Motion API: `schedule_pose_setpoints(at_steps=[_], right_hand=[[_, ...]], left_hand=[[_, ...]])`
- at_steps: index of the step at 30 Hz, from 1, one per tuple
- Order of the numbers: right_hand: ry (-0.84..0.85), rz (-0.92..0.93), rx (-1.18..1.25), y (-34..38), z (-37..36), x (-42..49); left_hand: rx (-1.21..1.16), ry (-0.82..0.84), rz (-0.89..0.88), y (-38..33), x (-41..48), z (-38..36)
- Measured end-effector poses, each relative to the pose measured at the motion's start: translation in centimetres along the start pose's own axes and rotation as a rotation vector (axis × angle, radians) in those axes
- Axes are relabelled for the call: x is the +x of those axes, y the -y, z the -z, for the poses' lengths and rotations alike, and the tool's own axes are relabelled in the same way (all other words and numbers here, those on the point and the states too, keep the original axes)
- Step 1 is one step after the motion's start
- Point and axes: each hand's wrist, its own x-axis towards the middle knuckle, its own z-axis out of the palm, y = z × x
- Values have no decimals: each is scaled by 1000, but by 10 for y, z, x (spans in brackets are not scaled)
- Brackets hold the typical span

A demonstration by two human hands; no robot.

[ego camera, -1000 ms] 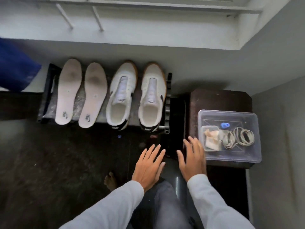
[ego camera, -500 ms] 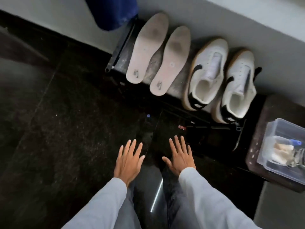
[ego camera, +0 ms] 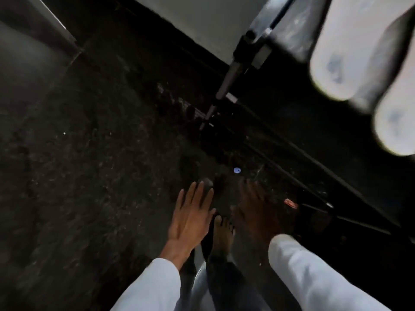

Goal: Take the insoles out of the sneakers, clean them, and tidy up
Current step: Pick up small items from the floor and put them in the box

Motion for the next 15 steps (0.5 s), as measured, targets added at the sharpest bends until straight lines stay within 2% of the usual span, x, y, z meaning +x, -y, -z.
schedule_pose_setpoints(at_steps=[3,7,10,13,15], right_hand=[[8,6,-43,-24,-51,71],[30,-122,-44,-42,-86,153],[-54,-212,0,-53,-113,186],[-134,-211,-39,-58,-134,197],[-190,-214,37,-56,-143,198]], left_hand=[[13,-36,-40,25,38,-51],[25,-97,-95,57,78,-107],[9,-118,-99,76,98,-133],[20,-135,-90,88,103,-148],[17,-141,-87,93,100,-154]])
